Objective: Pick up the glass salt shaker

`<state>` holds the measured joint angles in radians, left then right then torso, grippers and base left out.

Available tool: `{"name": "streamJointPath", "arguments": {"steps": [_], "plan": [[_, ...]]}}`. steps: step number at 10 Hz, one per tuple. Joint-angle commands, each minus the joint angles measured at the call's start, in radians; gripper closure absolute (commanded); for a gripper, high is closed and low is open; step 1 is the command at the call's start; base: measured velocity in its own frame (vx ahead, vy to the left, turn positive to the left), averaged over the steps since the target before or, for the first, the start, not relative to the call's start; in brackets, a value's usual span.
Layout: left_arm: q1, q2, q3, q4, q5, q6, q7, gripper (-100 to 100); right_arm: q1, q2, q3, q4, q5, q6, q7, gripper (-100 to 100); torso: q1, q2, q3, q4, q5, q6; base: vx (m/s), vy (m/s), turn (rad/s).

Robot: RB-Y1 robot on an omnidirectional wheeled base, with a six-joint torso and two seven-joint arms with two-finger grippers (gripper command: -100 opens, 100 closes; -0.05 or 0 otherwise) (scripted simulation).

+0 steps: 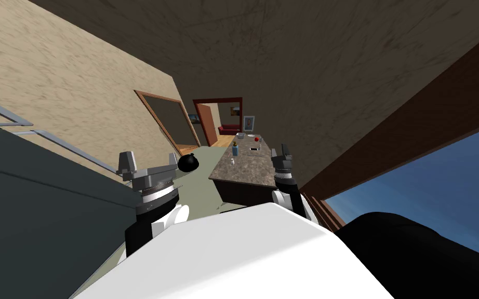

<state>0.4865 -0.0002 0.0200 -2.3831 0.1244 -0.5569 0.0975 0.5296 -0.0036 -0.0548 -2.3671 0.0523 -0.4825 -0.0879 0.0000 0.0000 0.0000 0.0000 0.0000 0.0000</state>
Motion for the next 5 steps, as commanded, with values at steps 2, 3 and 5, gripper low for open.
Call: {"name": "streamJointPath", "arguments": {"steps": [2, 3, 5], "plan": [[0.000, 0.000, 0.000, 0.000, 0.000, 0.000, 0.000, 0, -0.022, -0.041, 0.011, 0.022, -0.074, -0.010, 0.007, -100, 0.000, 0.003, 0.002, 0.001, 0.000, 0.000, -0.083, 0.008, 0.062], [0.000, 0.000, 0.000, 0.000, 0.000, 0.000, 0.000, 0, -0.033, -0.057, 0.017, 0.034, -0.104, -0.014, 0.010, -100, 0.000, 0.006, 0.003, 0.001, 0.000, 0.000, -0.089, 0.012, 0.077], [0.000, 0.000, 0.000, 0.000, 0.000, 0.000, 0.000, 0, -0.046, -0.073, 0.023, 0.048, -0.152, -0.018, 0.013, -100, 0.000, 0.005, 0.003, 0.001, 0.000, 0.000, -0.057, 0.008, 0.069]]}}
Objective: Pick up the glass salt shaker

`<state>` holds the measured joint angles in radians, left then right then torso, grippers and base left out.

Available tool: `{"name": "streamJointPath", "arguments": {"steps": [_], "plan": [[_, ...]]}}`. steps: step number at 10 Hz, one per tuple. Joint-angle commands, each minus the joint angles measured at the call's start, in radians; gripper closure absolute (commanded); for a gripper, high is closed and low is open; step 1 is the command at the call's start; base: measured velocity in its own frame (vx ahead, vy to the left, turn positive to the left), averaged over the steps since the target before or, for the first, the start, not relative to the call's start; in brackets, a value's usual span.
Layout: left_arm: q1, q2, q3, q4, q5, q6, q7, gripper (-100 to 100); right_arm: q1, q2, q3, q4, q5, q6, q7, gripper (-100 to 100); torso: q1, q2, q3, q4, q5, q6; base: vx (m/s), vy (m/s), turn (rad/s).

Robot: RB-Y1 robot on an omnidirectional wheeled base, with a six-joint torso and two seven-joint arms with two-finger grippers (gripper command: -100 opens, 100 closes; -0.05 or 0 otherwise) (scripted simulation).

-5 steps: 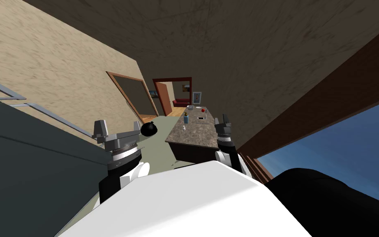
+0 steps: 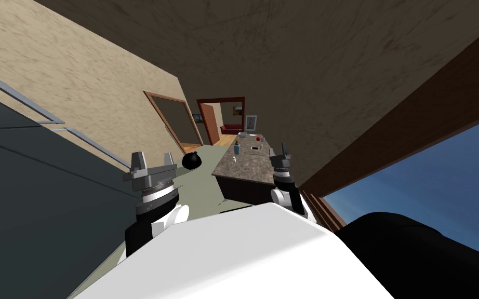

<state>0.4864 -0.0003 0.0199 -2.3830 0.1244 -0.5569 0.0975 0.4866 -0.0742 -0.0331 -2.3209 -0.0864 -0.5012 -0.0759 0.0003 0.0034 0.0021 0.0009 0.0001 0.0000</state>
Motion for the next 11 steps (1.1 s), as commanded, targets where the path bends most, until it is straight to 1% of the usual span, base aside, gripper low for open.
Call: {"name": "streamJointPath", "arguments": {"steps": [1, 2, 3, 4, 5, 6, 7, 8, 9, 10, 11], "plan": [[0.000, 0.000, 0.000, 0.000, 0.000, 0.000, 0.000, 0, -0.018, -0.019, 0.009, 0.018, -0.050, -0.004, 0.005, -100, 0.000, 0.000, 0.000, 0.000, 0.000, 0.000, -0.022, 0.007, 0.092], [0.000, 0.000, 0.000, 0.000, 0.000, 0.000, 0.000, 0, -0.018, -0.019, 0.009, 0.018, -0.062, -0.004, 0.005, -100, 0.000, -0.001, -0.001, 0.000, 0.000, 0.000, -0.013, 0.001, 0.040], [0.000, 0.000, 0.000, 0.000, 0.000, 0.000, 0.000, 0, -0.034, -0.035, 0.017, 0.037, -0.101, -0.009, 0.009, -100, 0.000, -0.002, -0.001, -0.001, 0.000, 0.000, -0.019, 0.001, 0.073], [0.000, 0.000, 0.000, 0.000, 0.000, 0.000, 0.000, 0, -0.034, -0.035, 0.017, 0.037, -0.116, -0.009, 0.009, -100, -0.001, -0.002, -0.001, -0.001, 0.000, 0.000, -0.019, 0.001, 0.054], [0.000, 0.000, 0.000, 0.000, 0.000, 0.000, 0.000, 0, -0.051, -0.051, 0.025, 0.057, -0.153, -0.014, 0.013, -100, 0.000, -0.002, -0.001, -0.001, 0.000, 0.000, -0.029, 0.004, 0.128], [0.000, 0.000, 0.000, 0.000, 0.000, 0.000, 0.000, 0, -0.051, -0.051, 0.025, 0.057, -0.175, -0.014, 0.013, -100, 0.000, -0.002, -0.001, -0.001, 0.000, 0.000, -0.022, 0.000, 0.044], [0.000, 0.000, 0.000, 0.000, 0.000, 0.000, 0.000, 0, -0.070, -0.067, 0.034, 0.079, -0.209, -0.019, 0.018, -100, -0.001, -0.002, -0.001, -0.001, 0.000, 0.000, -0.023, 0.003, 0.076], [0.000, 0.000, 0.000, 0.000, 0.000, 0.000, 0.000, 0, -0.070, -0.067, 0.034, 0.079, -0.239, -0.019, 0.018, -100, -0.001, -0.002, -0.001, -0.001, 0.000, 0.000, -0.023, 0.003, 0.062], [0.000, 0.000, 0.000, 0.000, 0.000, 0.000, 0.000, 0, -0.089, -0.083, 0.042, 0.103, -0.270, -0.025, 0.022, -100, 0.000, -0.002, -0.001, -0.001, 0.000, 0.000, -0.028, 0.003, 0.125], [0.000, 0.000, 0.000, 0.000, 0.000, 0.000, 0.000, 0, -0.089, -0.083, 0.042, 0.103, -0.300, -0.025, 0.022, -100, 0.000, -0.002, -0.001, -0.001, 0.000, 0.000, -0.011, -0.002, 0.040], [0.000, 0.000, 0.000, 0.000, 0.000, 0.000, 0.000, 0, -0.109, -0.101, 0.051, 0.129, -0.331, -0.031, 0.027, -100, -0.001, -0.003, -0.002, -0.001, 0.000, 0.000, 0.013, 0.017, 0.048]]}}
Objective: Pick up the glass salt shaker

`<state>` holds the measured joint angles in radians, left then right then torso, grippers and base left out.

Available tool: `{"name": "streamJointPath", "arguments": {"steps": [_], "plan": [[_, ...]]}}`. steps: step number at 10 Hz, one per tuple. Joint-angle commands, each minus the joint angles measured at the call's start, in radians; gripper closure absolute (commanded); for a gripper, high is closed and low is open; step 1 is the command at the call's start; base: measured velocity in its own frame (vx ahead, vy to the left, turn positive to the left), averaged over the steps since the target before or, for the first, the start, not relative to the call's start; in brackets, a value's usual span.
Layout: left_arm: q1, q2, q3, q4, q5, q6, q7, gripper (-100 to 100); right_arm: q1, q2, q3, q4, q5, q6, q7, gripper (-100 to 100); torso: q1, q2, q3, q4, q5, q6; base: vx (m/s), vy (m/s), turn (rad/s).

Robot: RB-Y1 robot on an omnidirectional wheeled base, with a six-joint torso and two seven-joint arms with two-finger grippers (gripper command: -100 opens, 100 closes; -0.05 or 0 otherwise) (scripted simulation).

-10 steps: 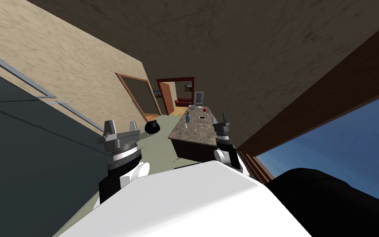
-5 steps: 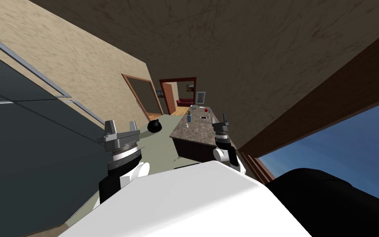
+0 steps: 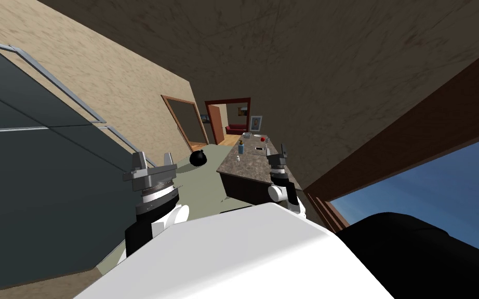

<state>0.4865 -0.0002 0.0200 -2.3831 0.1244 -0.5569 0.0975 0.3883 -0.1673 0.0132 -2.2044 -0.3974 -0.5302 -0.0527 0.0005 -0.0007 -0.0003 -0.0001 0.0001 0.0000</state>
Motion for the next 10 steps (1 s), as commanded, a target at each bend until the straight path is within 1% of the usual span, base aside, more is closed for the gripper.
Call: {"name": "streamJointPath", "arguments": {"steps": [1, 2, 3, 4, 5, 6, 7, 8, 10], "plan": [[0.000, 0.000, 0.000, 0.000, 0.000, 0.000, 0.000, 0, -0.011, -0.008, 0.005, 0.012, -0.050, -0.002, 0.003, -100, 0.000, 0.000, 0.000, 0.000, 0.000, 0.000, 0.007, 0.010, 0.028], [0.000, 0.000, 0.000, 0.000, 0.000, 0.000, 0.000, 0, -0.011, -0.008, 0.005, 0.012, -0.069, -0.002, 0.003, -100, 0.000, 0.000, 0.000, 0.000, 0.000, 0.000, 0.000, 0.000, 0.000], [0.000, 0.000, 0.000, 0.000, 0.000, 0.000, 0.000, 0, -0.032, -0.026, 0.013, 0.039, -0.106, -0.007, 0.008, -100, -0.001, 0.000, 0.000, 0.000, 0.000, 0.000, 0.010, 0.014, 0.039], [0.000, 0.000, 0.000, 0.000, 0.000, 0.000, 0.000, 0, -0.032, -0.026, 0.013, 0.039, -0.134, -0.007, 0.008, -100, 0.000, 0.000, 0.000, 0.000, 0.000, 0.000, 0.014, 0.020, 0.057], [0.000, 0.000, 0.000, 0.000, 0.000, 0.000, 0.000, 0, -0.032, -0.026, 0.013, 0.039, -0.145, -0.007, 0.008, -100, 0.000, 0.000, 0.000, 0.000, 0.000, 0.000, 0.003, 0.004, 0.013], [0.000, 0.000, 0.000, 0.000, 0.000, 0.000, 0.000, 0, -0.054, -0.044, 0.022, 0.068, -0.184, -0.013, 0.012, -100, 0.000, 0.000, 0.000, 0.000, 0.000, 0.000, 0.012, 0.017, 0.047], [0.000, 0.000, 0.000, 0.000, 0.000, 0.000, 0.000, 0, -0.054, -0.044, 0.022, 0.068, -0.213, -0.013, 0.012, -100, 0.000, 0.000, 0.000, 0.000, 0.000, 0.000, 0.012, 0.017, 0.049], [0.000, 0.000, 0.000, 0.000, 0.000, 0.000, 0.000, 0, -0.054, -0.044, 0.022, 0.068, -0.224, -0.013, 0.012, -100, 0.000, 0.000, 0.000, 0.000, 0.000, 0.000, 0.006, 0.009, 0.024], [0.000, 0.000, 0.000, 0.000, 0.000, 0.000, 0.000, 0, -0.054, -0.044, 0.022, 0.068, -0.224, -0.013, 0.012, -100, -0.001, 0.001, 0.000, 0.000, 0.000, 0.001, -0.005, -0.007, -0.021]]}}
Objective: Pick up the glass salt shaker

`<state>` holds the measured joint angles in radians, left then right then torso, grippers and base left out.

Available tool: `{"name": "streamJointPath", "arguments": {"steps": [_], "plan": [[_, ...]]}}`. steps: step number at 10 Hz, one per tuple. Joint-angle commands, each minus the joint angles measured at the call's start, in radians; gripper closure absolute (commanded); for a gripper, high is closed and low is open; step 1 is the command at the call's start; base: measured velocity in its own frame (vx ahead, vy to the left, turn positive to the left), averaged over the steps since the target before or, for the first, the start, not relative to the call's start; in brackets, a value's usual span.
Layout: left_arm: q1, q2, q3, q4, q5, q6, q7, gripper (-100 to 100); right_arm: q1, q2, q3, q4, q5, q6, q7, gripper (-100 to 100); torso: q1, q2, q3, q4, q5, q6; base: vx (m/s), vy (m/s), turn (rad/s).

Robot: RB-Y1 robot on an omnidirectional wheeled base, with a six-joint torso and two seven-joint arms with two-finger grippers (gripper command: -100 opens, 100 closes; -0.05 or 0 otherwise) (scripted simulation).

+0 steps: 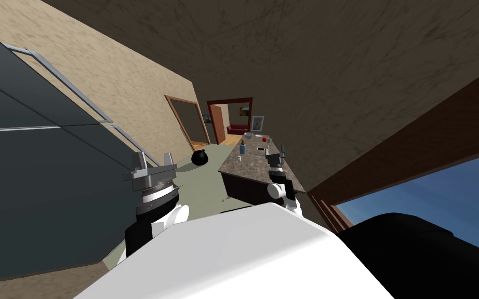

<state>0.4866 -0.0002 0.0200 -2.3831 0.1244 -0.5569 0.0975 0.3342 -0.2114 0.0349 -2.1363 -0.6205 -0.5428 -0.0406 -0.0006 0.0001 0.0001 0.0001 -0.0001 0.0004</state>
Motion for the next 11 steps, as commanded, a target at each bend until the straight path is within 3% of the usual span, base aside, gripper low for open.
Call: {"name": "streamJointPath", "arguments": {"steps": [1, 5, 11], "plan": [[0.000, 0.000, 0.000, 0.000, 0.000, 0.000, 0.000, 0, 0.000, 0.000, 0.000, 0.000, -0.001, 0.000, 0.000, -100, 0.000, 0.000, 0.000, 0.000, 0.000, 0.000, 0.000, 0.000, 0.000], [0.000, 0.000, 0.000, 0.000, 0.000, 0.000, 0.000, 0, 0.000, 0.000, 0.000, 0.000, -0.001, 0.000, 0.000, -100, 0.000, 0.000, 0.000, 0.000, 0.000, 0.000, 0.001, 0.002, 0.005], [0.000, 0.000, 0.000, 0.000, 0.000, 0.000, 0.000, 0, -0.092, 0.037, -0.035, 0.149, -0.027, 0.106, -0.056, -100, 0.004, 0.000, 0.000, 0.000, 0.001, 0.000, -0.002, 0.046, -0.014]]}}
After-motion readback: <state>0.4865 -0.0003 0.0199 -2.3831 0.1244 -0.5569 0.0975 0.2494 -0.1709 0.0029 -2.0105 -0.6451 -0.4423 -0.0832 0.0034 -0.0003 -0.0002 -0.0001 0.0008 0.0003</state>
